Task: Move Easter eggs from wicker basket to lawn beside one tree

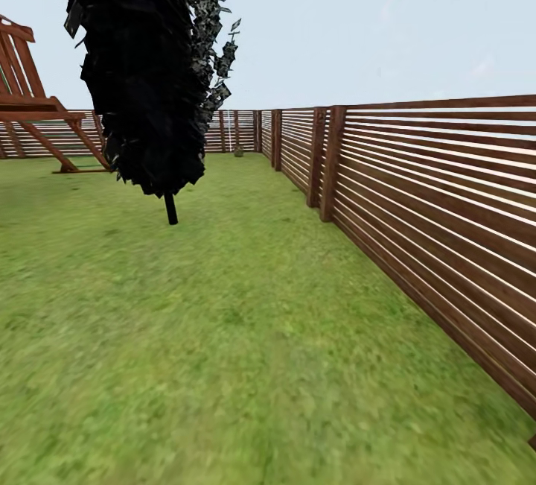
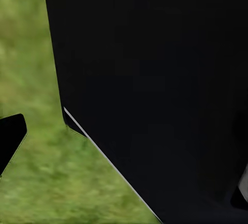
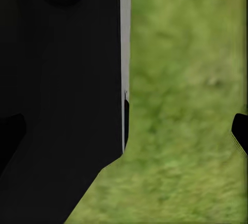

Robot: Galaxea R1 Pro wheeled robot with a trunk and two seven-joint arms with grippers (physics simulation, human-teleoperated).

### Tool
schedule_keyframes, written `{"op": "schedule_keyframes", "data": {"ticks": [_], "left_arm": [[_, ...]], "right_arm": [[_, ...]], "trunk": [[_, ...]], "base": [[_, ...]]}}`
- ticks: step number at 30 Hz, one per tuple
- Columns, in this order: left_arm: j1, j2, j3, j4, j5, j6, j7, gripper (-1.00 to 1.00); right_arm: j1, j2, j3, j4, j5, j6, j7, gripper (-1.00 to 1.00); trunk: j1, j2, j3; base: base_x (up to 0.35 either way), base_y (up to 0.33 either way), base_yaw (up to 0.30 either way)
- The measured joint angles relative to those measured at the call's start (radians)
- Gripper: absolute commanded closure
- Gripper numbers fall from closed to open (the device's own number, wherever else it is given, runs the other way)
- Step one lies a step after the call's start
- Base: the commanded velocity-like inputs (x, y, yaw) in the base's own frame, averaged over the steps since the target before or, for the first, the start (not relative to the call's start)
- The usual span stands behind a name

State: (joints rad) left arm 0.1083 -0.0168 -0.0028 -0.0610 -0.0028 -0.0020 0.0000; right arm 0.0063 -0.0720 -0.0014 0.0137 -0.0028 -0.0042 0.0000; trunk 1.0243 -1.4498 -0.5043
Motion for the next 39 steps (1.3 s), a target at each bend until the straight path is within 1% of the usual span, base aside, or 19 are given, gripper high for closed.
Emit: {"op": "schedule_keyframes", "data": {"ticks": [18, 39], "left_arm": [[0.000, 0.000, 0.000, 0.000, 0.000, 0.000, 0.000, -1.00], [0.000, 0.000, 0.000, 0.000, 0.000, 0.000, 0.000, -1.00]], "right_arm": [[0.000, 0.000, -0.002, 0.000, 0.000, 0.000, 0.000, -1.00], [0.000, 0.000, -0.003, 0.000, 0.000, 0.000, 0.000, -1.00]], "trunk": [[0.000, 0.000, 0.000], [0.000, 0.000, 0.000]], "base": [[0.333, -0.004, 0.000], [0.333, -0.098, 0.000]]}}
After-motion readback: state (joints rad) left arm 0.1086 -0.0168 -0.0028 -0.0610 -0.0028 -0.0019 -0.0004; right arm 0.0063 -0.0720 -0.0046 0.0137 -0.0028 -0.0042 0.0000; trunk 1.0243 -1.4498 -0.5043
